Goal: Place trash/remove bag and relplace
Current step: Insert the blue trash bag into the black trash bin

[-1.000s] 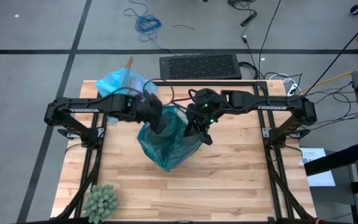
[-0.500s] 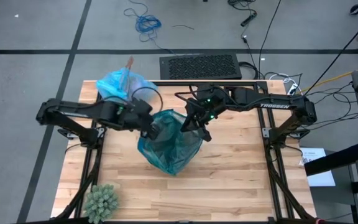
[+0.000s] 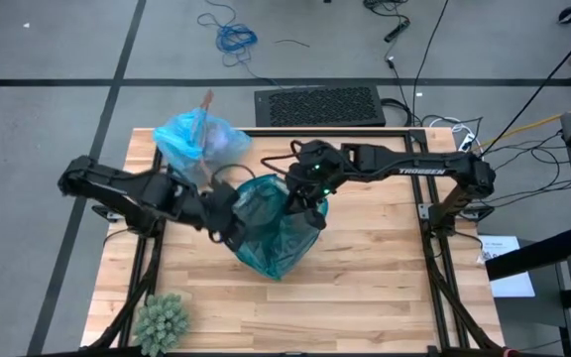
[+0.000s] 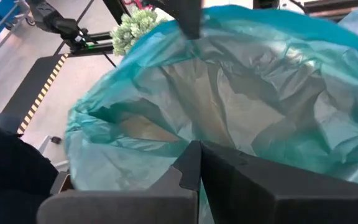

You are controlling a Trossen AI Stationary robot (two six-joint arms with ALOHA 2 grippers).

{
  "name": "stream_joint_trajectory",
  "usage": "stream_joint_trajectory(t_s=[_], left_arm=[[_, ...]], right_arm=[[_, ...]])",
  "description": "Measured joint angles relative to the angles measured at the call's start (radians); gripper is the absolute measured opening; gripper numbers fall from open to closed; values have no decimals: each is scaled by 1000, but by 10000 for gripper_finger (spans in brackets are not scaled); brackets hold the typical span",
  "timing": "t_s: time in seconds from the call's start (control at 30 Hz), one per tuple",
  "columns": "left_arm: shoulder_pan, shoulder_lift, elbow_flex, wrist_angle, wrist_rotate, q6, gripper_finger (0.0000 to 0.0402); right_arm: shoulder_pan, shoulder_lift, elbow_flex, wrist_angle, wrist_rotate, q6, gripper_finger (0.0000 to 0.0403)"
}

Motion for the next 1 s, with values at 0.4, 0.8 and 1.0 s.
stream_joint_trajectory(t_s=[0.4, 0.8, 1.0], left_arm=[[-205, 46, -1, -132, -120, -326, 0], [-282, 45, -92, -163, -219, -481, 0], [-296, 45, -170, -95, -252, -520, 0]], right_arm=[[2, 84, 0, 35, -6, 0, 0], [2, 108, 0, -39, -5, 0, 0], [1, 105, 2, -89, -5, -16, 0]])
